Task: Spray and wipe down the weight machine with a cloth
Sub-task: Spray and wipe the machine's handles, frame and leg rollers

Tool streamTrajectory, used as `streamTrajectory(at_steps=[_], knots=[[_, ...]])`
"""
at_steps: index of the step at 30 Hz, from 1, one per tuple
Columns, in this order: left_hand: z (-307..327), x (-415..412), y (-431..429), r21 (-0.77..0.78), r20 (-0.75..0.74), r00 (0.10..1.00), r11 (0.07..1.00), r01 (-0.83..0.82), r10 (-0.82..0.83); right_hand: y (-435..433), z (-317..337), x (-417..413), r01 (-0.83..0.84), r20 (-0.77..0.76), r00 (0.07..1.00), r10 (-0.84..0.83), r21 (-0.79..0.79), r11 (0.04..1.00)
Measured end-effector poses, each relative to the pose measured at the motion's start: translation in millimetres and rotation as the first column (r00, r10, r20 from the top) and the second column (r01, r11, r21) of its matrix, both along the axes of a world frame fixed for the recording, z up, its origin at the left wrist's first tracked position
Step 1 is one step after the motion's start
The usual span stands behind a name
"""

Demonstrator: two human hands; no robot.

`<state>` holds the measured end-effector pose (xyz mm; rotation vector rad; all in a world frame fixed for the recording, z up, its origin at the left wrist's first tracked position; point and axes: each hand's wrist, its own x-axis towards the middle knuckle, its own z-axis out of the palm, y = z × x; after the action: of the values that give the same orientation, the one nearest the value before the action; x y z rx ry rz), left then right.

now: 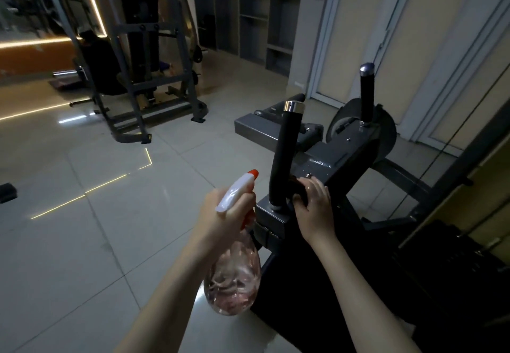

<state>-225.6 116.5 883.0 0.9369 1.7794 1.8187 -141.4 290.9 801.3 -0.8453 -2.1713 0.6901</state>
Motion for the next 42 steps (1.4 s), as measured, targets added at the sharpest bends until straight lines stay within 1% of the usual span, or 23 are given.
streamTrajectory(at_steps=[4,6,10,12,14,15,16,17,18,19,20,21,22,23,25,28,31,34,36,37,39,40,42], knots=[[12,-8,6,-0.03,0.016,0.999,0.999,0.03,-0.03,-2,2,-1,0.01,0.011,1.0,-0.01,-0.018,1.0],[18,-11,9,-0.042,-0.003,0.999,0.998,0.05,-0.051,-2,2,-1,0.009,0.012,1.0,-0.008,-0.024,1.0],[32,-13,18,0.0,-0.053,0.999,1.0,0.006,-0.006,1,0,1,-0.009,0.02,1.0,0.01,-0.017,1.0],[36,-12,21,0.0,-0.053,0.998,1.0,-0.027,0.027,4,0,1,-0.015,0.028,0.999,0.014,0.04,0.999],[36,-10,24,-0.006,-0.046,0.998,0.999,-0.052,0.051,7,1,0,-0.028,0.071,0.997,0.02,0.107,0.994],[35,-10,24,-0.016,-0.045,0.998,0.998,-0.055,0.054,8,4,-1,-0.036,0.088,0.996,0.026,0.116,0.993],[35,-8,25,-0.025,-0.042,0.997,0.998,-0.063,0.062,11,9,-2,-0.046,0.084,0.996,0.039,0.088,0.995],[35,-7,26,-0.034,-0.042,0.996,0.996,-0.077,0.075,14,16,-3,-0.044,0.048,0.998,0.043,0.009,0.999],[34,-6,26,-0.037,-0.05,0.994,0.995,-0.096,0.094,19,26,-4,-0.028,-0.037,0.999,0.024,-0.111,0.993],[34,-4,26,-0.039,-0.064,0.991,0.992,-0.117,0.114,22,41,-6,-0.021,-0.157,0.987,-0.023,-0.274,0.962],[33,-2,26,-0.043,-0.075,0.988,0.989,-0.139,0.136,25,58,-9,-0.063,-0.279,0.957,-0.073,-0.448,0.892],[32,0,26,-0.046,-0.078,0.985,0.986,-0.159,0.155,26,74,-14,-0.149,-0.39,0.915,-0.109,-0.574,0.806],[31,3,26,-0.046,-0.082,0.981,0.982,-0.181,0.177,23,87,-20,-0.237,-0.461,0.881,-0.108,-0.626,0.743],[30,5,27,-0.046,-0.091,0.976,0.978,-0.203,0.198,18,97,-27,-0.311,-0.503,0.861,-0.077,-0.641,0.702],[28,10,30,-0.05,-0.099,0.964,0.967,-0.251,0.245,1,100,-33,-0.411,-0.552,0.834,-0.007,-0.63,0.659],[24,12,33,-0.054,-0.1,0.958,0.96,-0.275,0.269,-14,79,-28,-0.421,-0.575,0.818,-0.003,-0.603,0.677],[21,14,40,-0.081,-0.093,0.959,0.957,-0.277,0.269,-14,52,-17,-0.406,-0.497,0.863,0.091,-0.576,0.71],[18,16,45,-0.096,-0.11,0.957,0.955,-0.28,0.269,-11,51,-8,-0.415,-0.442,0.884,0.151,-0.596,0.688],[17,16,46,-0.094,-0.097,0.96,0.957,-0.273,0.264,0,69,-9,-0.43,-0.491,0.862,0.122,-0.584,0.689],[16,15,46,-0.091,-0.086,0.961,0.959,-0.27,0.263,7,78,-13,-0.427,-0.521,0.848,0.099,-0.559,0.711],[15,12,45,-0.081,-0.074,0.964,0.961,-0.263,0.257,12,93,-25,-0.418,-0.537,0.837,0.106,-0.503,0.757],[14,11,45,-0.078,-0.077,0.965,0.963,-0.258,0.252,8,93,-32,-0.417,-0.538,0.835,0.114,-0.484,0.769],[14,7,45,-0.081,-0.083,0.969,0.967,-0.24,0.233,-6,81,-35,-0.375,-0.541,0.839,0.065,-0.487,0.789]])
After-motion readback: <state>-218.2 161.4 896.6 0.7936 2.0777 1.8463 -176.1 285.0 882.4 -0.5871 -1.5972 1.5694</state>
